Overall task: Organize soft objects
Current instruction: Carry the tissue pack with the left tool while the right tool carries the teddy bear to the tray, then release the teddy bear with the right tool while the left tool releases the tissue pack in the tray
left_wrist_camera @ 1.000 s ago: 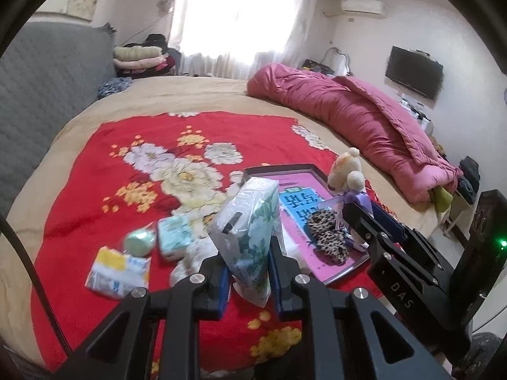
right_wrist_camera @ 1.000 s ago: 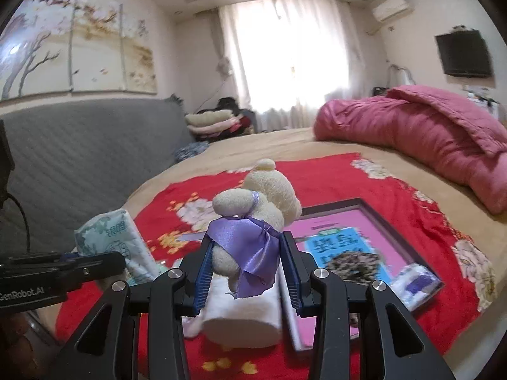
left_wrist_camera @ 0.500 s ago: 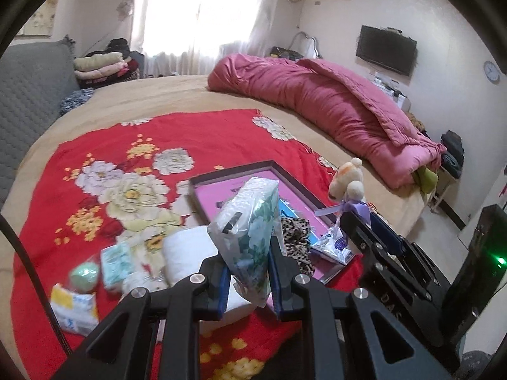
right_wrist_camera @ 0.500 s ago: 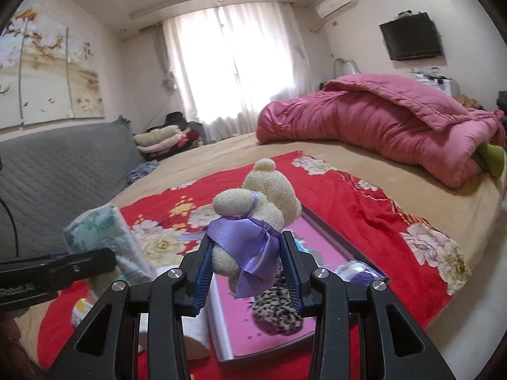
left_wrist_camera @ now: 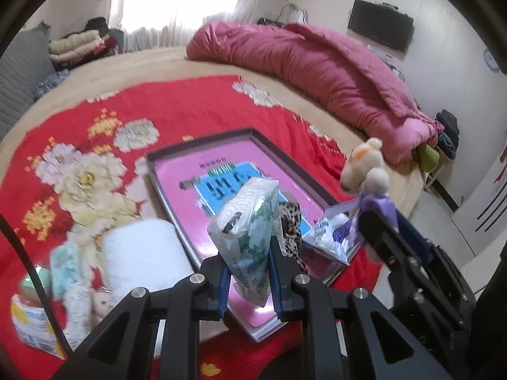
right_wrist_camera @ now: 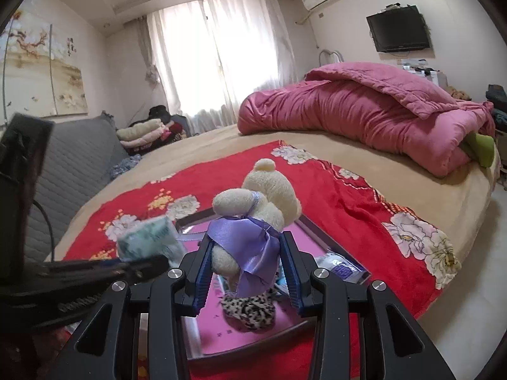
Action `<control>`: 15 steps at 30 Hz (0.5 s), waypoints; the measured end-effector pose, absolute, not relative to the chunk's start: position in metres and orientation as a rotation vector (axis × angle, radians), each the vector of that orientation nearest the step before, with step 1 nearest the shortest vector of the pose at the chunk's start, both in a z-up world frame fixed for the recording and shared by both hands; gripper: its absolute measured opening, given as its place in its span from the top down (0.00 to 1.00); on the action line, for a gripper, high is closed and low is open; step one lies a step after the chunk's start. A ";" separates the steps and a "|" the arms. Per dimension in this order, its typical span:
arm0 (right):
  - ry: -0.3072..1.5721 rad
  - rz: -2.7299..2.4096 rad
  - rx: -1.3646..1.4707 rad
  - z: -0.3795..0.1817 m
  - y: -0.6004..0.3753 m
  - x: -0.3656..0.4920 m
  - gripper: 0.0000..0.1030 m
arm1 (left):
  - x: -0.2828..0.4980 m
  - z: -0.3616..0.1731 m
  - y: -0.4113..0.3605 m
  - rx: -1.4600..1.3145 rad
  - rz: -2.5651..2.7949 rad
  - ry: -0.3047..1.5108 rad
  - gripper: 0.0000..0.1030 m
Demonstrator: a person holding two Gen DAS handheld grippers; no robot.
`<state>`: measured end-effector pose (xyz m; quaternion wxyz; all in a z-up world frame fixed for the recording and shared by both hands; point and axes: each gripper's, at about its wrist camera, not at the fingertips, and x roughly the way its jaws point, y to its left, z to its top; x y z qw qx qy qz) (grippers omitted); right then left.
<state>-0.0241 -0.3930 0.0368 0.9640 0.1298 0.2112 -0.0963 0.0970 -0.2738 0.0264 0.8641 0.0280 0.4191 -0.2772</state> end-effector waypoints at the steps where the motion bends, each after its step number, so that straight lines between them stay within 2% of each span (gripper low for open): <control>1: 0.434 -0.200 0.265 0.035 -0.395 -0.023 0.60 | 0.098 0.022 -0.276 0.062 -0.585 0.889 0.79; 15: 0.546 -0.209 0.262 0.009 -0.404 -0.008 0.60 | 0.103 -0.018 -0.294 0.108 -0.628 1.004 0.79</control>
